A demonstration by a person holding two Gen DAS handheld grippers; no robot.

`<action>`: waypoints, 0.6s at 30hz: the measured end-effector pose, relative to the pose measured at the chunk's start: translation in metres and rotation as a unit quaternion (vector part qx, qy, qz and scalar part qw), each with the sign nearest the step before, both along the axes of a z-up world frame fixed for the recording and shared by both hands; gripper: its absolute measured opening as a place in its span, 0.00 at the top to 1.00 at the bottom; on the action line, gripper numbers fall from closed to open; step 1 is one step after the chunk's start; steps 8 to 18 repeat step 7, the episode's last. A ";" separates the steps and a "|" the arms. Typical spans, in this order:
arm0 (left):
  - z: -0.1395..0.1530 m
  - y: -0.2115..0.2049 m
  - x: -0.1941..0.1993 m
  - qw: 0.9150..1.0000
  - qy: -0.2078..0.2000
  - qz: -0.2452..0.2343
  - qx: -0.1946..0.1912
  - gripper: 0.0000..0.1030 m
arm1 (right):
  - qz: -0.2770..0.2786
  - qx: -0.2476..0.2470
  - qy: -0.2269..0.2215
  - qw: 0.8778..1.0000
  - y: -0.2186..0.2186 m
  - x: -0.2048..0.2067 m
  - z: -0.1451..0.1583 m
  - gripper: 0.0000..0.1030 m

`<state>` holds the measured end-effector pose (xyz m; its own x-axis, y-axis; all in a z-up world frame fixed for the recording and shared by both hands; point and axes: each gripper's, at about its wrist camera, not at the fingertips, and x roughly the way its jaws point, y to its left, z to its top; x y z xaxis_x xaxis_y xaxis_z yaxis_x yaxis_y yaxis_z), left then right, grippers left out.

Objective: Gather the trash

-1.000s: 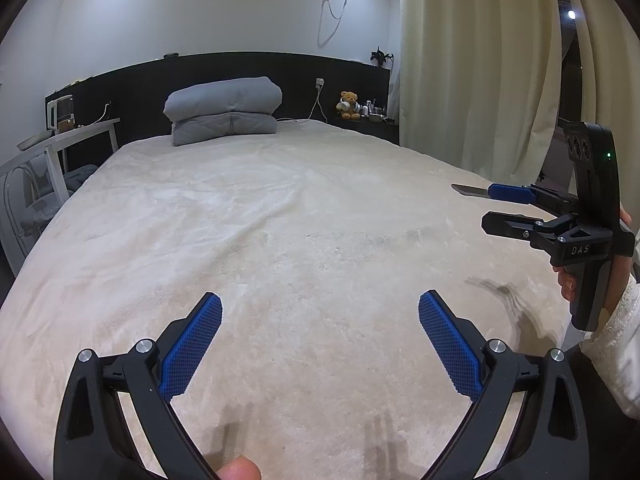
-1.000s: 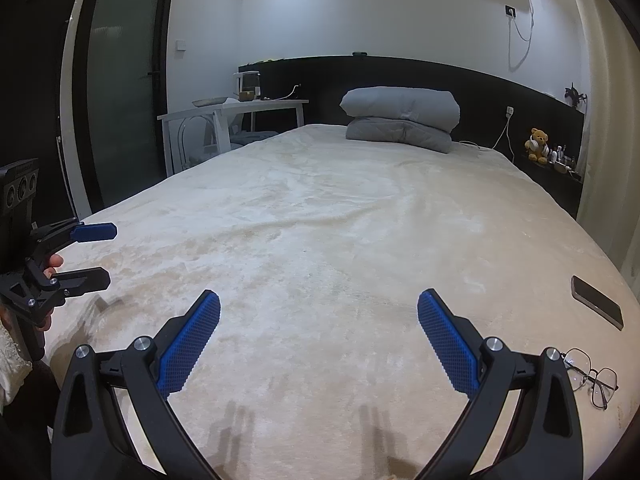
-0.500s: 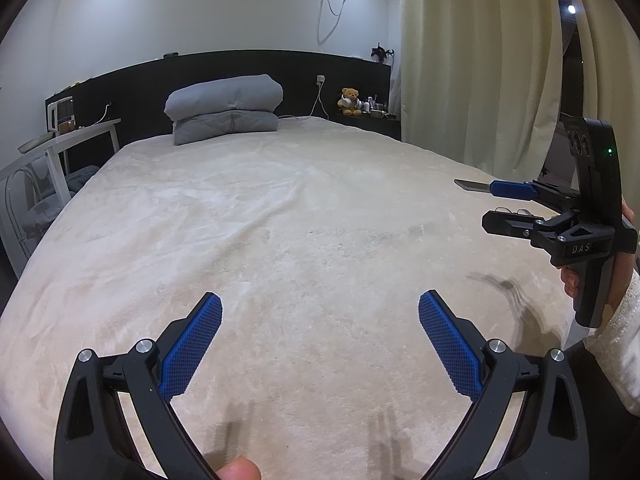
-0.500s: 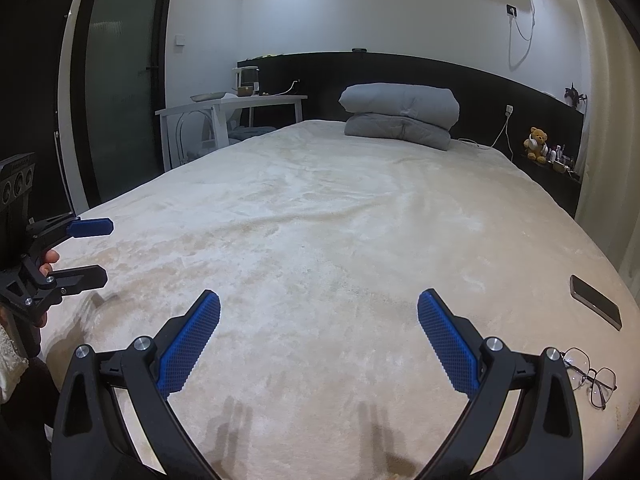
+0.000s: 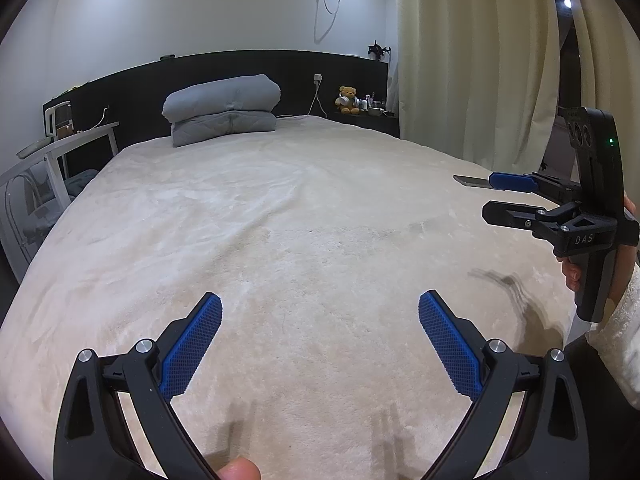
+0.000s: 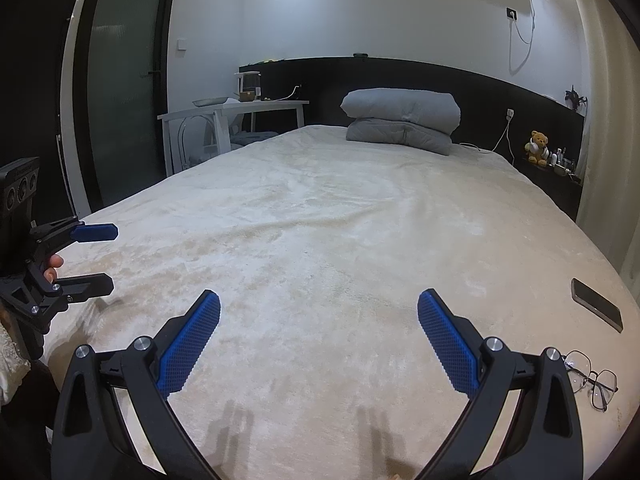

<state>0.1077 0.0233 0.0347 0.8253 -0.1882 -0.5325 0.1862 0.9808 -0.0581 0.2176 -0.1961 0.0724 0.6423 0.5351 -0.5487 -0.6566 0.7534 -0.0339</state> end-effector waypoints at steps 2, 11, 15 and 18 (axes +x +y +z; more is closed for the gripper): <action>-0.001 0.000 0.000 1.000 -0.001 0.000 0.003 0.06 | 0.000 -0.003 0.000 1.000 0.001 0.000 -0.001 0.05; -0.002 0.000 0.001 1.000 0.000 0.004 0.009 0.06 | 0.005 -0.008 0.000 1.000 0.004 0.000 -0.001 0.05; -0.002 0.000 0.001 1.000 0.000 0.004 0.009 0.06 | 0.005 -0.008 0.000 1.000 0.004 0.000 -0.001 0.05; -0.002 0.000 0.001 1.000 0.000 0.004 0.009 0.06 | 0.005 -0.008 0.000 1.000 0.004 0.000 -0.001 0.05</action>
